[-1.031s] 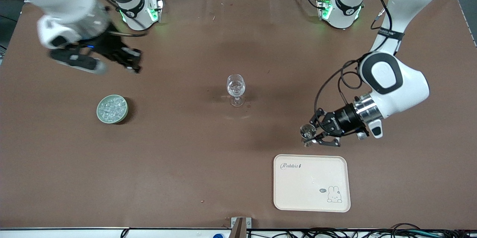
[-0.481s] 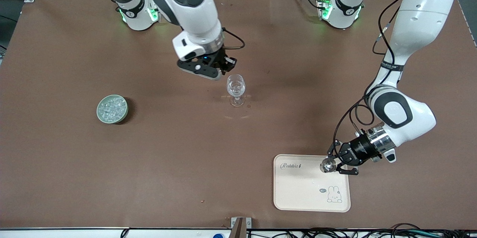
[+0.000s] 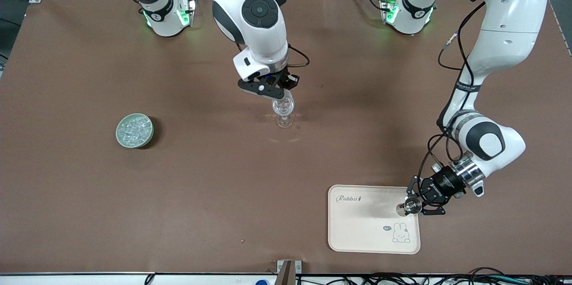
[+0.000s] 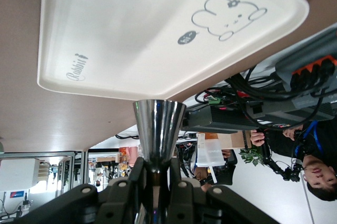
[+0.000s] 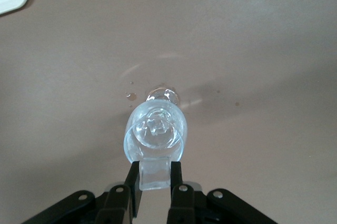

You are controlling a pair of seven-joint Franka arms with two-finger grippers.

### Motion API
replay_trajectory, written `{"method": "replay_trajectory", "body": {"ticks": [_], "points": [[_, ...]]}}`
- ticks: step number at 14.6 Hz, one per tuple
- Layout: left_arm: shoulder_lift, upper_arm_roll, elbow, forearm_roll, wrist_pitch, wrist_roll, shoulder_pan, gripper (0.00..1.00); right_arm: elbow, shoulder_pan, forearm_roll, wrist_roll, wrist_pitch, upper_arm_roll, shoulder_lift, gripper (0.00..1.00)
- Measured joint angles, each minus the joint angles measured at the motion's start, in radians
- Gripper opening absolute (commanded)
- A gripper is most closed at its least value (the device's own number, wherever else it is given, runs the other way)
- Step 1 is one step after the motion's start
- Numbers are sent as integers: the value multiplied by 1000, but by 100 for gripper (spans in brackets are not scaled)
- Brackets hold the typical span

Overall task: Pour wine and add ice with both arms
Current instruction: 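Set the jigger on the tray while the right gripper drops ice into the glass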

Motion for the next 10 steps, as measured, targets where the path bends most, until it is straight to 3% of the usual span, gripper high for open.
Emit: {"method": "replay_trajectory", "body": {"ticks": [6, 8, 9, 10], "points": [[78, 3, 1, -84, 0, 45, 6, 7, 0, 1, 0, 0, 39, -3, 37, 15], [98, 3, 1, -121, 0, 55, 9, 7, 0, 3, 0, 0, 39, -3, 39, 24], [104, 4, 1, -129, 0, 56, 11, 12, 0, 3, 0, 0, 39, -3, 39, 31], [107, 4, 2, -133, 0, 56, 13, 58, 0, 4, 0, 0, 39, -3, 39, 37]]}}
